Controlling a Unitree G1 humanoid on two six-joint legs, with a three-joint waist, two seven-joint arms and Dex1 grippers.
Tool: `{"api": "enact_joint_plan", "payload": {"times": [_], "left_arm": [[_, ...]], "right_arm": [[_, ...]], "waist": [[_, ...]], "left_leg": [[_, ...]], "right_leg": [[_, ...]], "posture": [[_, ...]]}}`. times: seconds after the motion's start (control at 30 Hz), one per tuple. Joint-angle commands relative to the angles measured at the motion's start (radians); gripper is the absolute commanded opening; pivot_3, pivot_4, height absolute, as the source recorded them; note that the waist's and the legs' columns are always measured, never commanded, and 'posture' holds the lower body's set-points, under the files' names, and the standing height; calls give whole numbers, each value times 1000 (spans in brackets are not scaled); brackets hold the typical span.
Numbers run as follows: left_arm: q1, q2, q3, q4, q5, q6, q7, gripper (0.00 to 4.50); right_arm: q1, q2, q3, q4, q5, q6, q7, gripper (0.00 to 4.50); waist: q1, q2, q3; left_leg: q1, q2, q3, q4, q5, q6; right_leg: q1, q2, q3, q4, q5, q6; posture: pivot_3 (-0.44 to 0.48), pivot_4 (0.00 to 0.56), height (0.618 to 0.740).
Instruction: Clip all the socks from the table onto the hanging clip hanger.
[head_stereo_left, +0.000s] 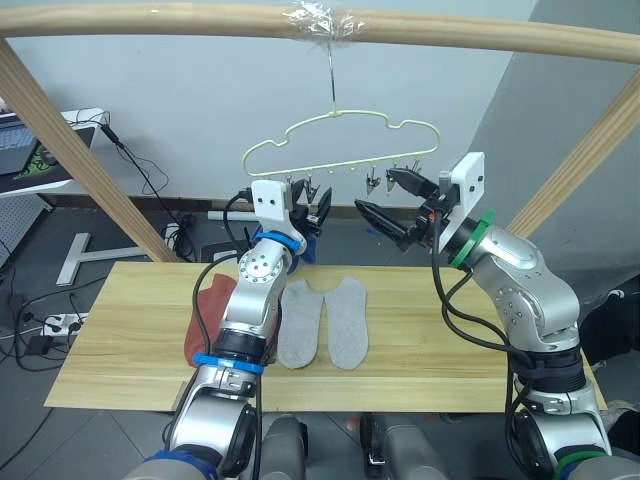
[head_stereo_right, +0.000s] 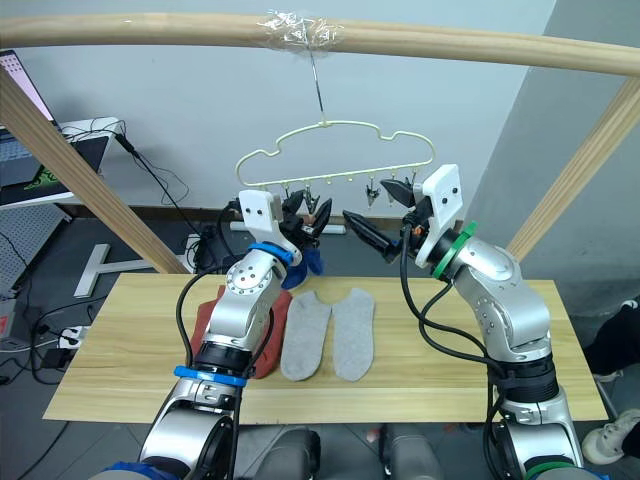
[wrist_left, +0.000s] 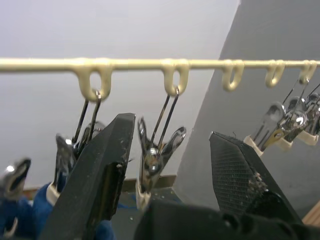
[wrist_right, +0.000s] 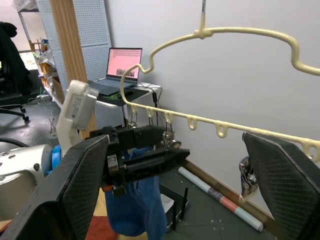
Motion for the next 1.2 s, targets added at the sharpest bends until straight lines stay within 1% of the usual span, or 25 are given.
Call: {"api": "enact_joint_plan", "payload": {"times": [0.03,0.37,0.4,0.43,0.5,0.57,0.67,0.73,0.87,1.0,1.07,1.2], "left_arm": [[-29,-4,11,-6,11,-30,5,2713],[-31,-10,20,14,3,-43,9,2713],[-32,-12,24,16,0,-42,11,2361],[-33,-12,25,17,0,-43,9,2197],[-34,-13,27,18,2,-45,6,1628],[-35,-14,29,20,4,-46,5,949],[-37,-15,32,19,5,-47,4,345],[-37,-15,34,16,5,-46,4,79],[-32,-13,38,10,6,-40,-1,58],[-18,-7,37,-8,5,-14,-6,58],[-3,-6,35,-29,1,4,-12,58],[35,-4,49,-92,-25,59,-23,58]], "right_arm": [[-19,-9,-26,-25,16,-22,11,4500],[11,-17,-26,-52,20,-26,8,4500],[13,-16,-25,-59,22,-22,5,4500],[13,-16,-25,-67,23,-18,2,4500],[14,-16,-25,-74,25,-13,-3,4500],[14,-15,-25,-79,27,-9,-6,4500],[20,-15,-23,-98,32,3,-13,4500],[22,-15,-23,-104,34,7,-15,4500],[30,-13,-13,-80,17,-10,-8,4500],[50,-14,28,-52,-24,-26,0,4500],[69,-31,74,-37,-70,-17,-2,4500],[117,-30,221,115,-245,-44,-50,4500]], "waist": [[0,0,0],[-3,0,0],[-4,0,0],[-5,0,0],[-7,0,0],[-8,0,0],[-8,0,0],[-8,0,0],[-9,0,0],[-9,0,0],[-9,0,0],[-10,0,0]], "left_leg": [[0,0,0,0,0,0],[0,0,0,0,0,0],[0,0,0,0,0,0],[0,0,0,0,0,0],[0,0,0,0,0,0],[0,0,0,0,0,0],[0,0,0,0,0,0],[0,0,0,0,0,0],[0,0,0,0,0,0],[0,0,0,0,0,0],[0,0,0,0,0,0],[1,0,0,0,0,0]], "right_leg": [[0,0,0,0,0,0],[0,0,0,0,0,0],[0,0,0,0,0,0],[0,0,0,0,0,0],[0,0,0,0,0,0],[0,0,0,0,0,0],[0,0,0,0,0,0],[0,0,0,1,0,0],[0,0,0,1,0,0],[0,0,0,1,0,0],[0,0,0,1,0,0],[0,0,0,1,0,0]], "posture": [[-25,208,740],[-33,195,740],[-33,195,740],[-33,195,740],[-33,195,740],[-33,195,740],[-32,200,740],[-30,203,740],[-28,205,740],[-27,207,740],[-16,211,740],[-2,214,740]]}}
